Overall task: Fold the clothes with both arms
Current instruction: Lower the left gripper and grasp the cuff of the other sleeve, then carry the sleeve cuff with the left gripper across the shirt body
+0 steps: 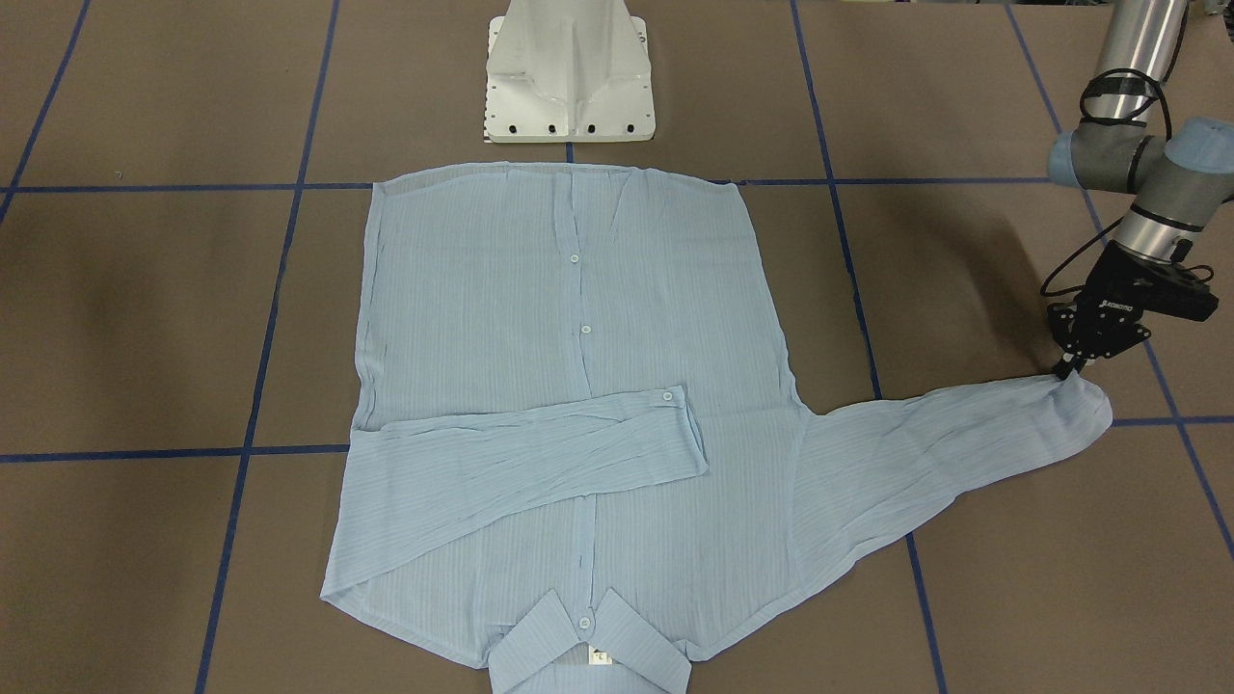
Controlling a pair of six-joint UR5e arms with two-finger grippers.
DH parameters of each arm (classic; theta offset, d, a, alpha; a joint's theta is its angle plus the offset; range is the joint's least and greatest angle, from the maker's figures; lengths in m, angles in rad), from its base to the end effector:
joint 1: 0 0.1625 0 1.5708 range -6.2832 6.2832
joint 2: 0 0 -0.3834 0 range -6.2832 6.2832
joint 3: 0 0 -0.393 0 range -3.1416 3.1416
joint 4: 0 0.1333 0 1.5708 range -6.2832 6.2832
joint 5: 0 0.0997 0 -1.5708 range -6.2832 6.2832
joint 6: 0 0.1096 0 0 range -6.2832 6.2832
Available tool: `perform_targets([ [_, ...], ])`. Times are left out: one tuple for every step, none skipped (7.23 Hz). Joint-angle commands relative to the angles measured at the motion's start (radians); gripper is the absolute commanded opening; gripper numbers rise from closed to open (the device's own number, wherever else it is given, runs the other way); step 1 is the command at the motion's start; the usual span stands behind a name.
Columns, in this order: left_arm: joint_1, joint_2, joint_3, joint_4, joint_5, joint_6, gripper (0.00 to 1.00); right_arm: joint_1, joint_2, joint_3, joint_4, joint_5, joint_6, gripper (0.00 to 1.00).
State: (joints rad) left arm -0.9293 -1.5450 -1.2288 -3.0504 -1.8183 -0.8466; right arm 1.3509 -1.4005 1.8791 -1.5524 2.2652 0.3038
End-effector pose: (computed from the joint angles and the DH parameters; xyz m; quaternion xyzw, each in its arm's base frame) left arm 0.2117 -0.4613 0.6448 0.3143 0.4318 -0.0215 0.8452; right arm -0.0565 -0.5423 0.3859 0.1380 -0.3784 -0.0454 0.9142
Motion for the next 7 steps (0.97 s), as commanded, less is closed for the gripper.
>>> perform_targets([
  [-0.011,-0.004,-0.114,-0.030,-0.001,-0.002,0.00,-0.001,-0.002,0.002,0.000,0.000,0.000,1.00],
  [-0.010,-0.016,-0.165,-0.028,-0.018,-0.017,0.00,0.001,-0.002,0.002,0.000,0.000,0.000,1.00],
  [-0.006,-0.053,-0.181,-0.021,-0.033,-0.072,0.00,-0.001,0.000,0.000,0.000,0.000,-0.002,1.00],
  [-0.002,-0.114,-0.173,-0.001,-0.064,-0.154,0.00,-0.001,0.000,-0.001,0.000,0.000,0.000,1.00],
  [0.000,-0.203,-0.176,0.097,-0.072,-0.172,0.00,-0.001,0.000,-0.003,0.000,0.000,0.001,1.00],
  [0.000,-0.298,-0.182,0.204,-0.073,-0.224,0.00,-0.001,0.000,-0.003,0.000,-0.001,0.002,1.00],
  [0.022,-0.407,-0.181,0.301,-0.072,-0.279,0.00,-0.001,0.000,-0.005,0.000,-0.001,0.002,1.00],
])
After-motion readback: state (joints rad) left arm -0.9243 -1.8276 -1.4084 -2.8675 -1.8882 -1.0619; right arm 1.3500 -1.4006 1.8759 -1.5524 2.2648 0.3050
